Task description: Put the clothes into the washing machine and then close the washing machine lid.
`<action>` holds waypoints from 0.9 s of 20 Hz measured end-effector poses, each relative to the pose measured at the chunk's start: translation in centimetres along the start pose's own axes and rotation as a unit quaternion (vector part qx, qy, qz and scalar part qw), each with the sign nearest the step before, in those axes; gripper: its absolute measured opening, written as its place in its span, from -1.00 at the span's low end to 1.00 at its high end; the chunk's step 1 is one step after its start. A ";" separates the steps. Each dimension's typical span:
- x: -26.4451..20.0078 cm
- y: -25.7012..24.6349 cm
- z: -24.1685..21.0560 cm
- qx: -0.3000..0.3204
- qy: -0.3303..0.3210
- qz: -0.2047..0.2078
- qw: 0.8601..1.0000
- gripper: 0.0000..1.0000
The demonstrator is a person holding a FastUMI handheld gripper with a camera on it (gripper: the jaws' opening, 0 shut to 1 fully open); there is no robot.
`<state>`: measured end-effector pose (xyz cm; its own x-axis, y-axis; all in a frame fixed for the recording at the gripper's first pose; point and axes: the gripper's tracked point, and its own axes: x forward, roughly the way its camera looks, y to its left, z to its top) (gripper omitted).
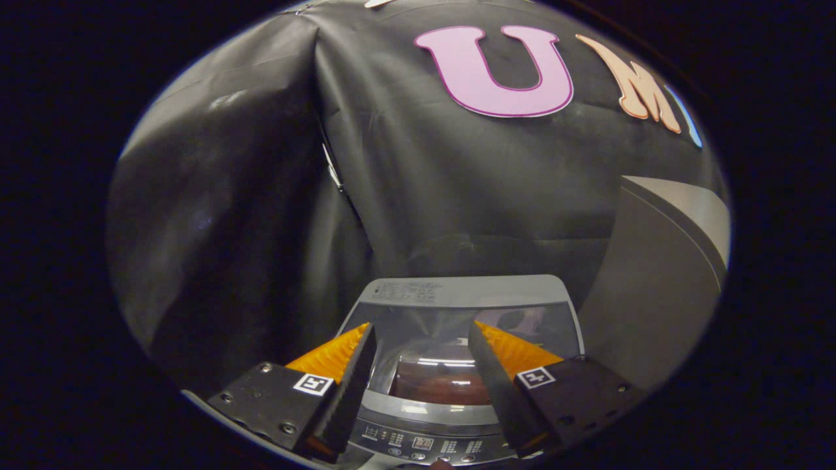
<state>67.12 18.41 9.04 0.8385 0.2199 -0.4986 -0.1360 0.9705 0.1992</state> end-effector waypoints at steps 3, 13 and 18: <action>0.0 -0.2 0.0 -0.011 -0.018 0.007 1.000 0.74; -2.3 -0.1 1.2 -0.036 -0.064 0.019 0.997 0.74; -3.7 0.2 1.4 -0.038 -0.086 0.022 0.995 0.74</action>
<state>64.75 17.61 12.09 0.9081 0.2481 -0.3372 -0.2082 0.9665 0.1502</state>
